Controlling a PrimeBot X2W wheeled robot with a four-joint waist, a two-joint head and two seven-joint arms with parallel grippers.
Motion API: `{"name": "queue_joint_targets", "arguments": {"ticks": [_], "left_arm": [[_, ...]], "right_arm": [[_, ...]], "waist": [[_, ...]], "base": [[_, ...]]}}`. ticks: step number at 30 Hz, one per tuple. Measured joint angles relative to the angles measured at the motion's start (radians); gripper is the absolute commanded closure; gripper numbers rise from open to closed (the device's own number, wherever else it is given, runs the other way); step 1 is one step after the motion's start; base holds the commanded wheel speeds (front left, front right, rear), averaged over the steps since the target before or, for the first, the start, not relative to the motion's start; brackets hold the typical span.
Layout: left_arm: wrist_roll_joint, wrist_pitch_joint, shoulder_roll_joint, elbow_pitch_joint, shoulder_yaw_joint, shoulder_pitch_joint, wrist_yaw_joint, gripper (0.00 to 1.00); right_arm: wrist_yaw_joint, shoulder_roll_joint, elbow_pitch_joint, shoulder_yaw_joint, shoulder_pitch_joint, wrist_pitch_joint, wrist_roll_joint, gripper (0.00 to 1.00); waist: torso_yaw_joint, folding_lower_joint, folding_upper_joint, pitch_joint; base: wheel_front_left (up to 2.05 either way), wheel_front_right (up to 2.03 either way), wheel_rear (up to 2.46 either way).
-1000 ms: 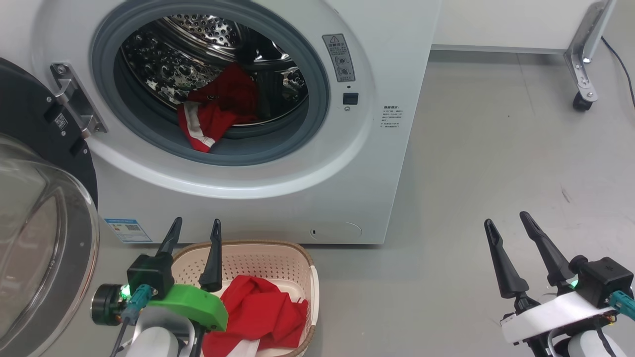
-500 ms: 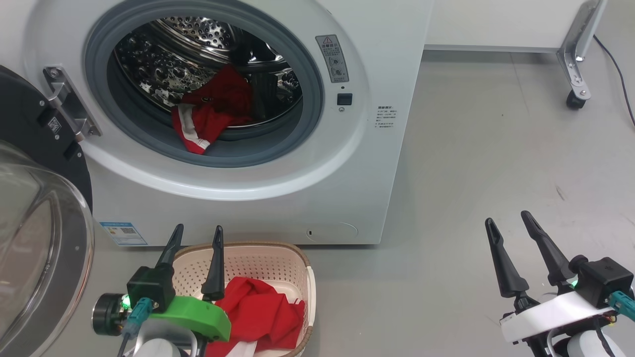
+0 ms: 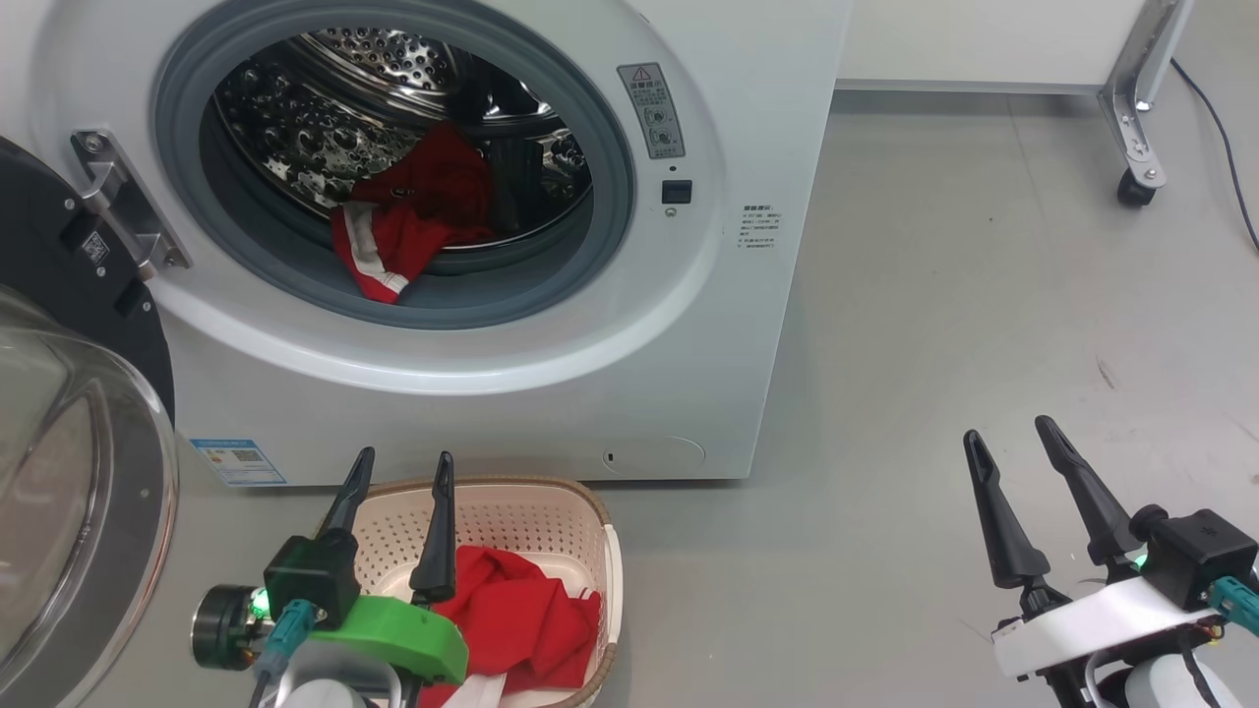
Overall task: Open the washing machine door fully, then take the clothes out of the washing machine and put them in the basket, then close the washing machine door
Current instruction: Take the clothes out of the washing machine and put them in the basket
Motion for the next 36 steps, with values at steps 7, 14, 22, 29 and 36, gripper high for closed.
{"name": "queue_joint_targets", "arguments": {"ticks": [7, 14, 22, 29, 36], "left_arm": [[0.003, 0.000, 0.000, -0.006, -0.005, 0.004, 0.001, 0.00], [0.003, 0.000, 0.001, -0.018, -0.006, 0.010, 0.009, 0.00], [0.010, 0.000, 0.003, -0.034, -0.007, 0.017, 0.016, 0.00], [0.047, 0.001, 0.003, -0.032, -0.012, 0.016, 0.023, 0.00], [0.082, 0.045, 0.004, -0.026, 0.005, -0.023, 0.035, 0.00]], "right_arm": [[0.000, 0.004, -0.003, -0.001, 0.000, 0.000, 0.000, 0.00], [0.000, 0.005, -0.004, -0.002, 0.000, 0.000, -0.007, 0.00], [0.000, 0.006, -0.008, 0.002, 0.000, 0.000, -0.007, 0.00], [0.000, 0.000, -0.012, 0.001, 0.000, 0.000, -0.007, 0.00], [0.000, -0.015, -0.036, 0.017, -0.004, 0.000, 0.002, 0.00]], "waist": [[-0.002, 0.0000, 0.0000, 0.002], [-0.002, 0.0000, 0.0000, 0.006], [-0.007, 0.0000, 0.0000, 0.025], [-0.016, 0.0000, 0.0000, 0.065], [-0.029, 0.0000, 0.0000, 0.128]], "base": [[0.00, 0.00, 0.00], [0.00, 0.00, 0.00], [0.00, 0.00, 0.00], [0.00, 0.00, 0.00], [0.00, 0.00, 0.00]]}}
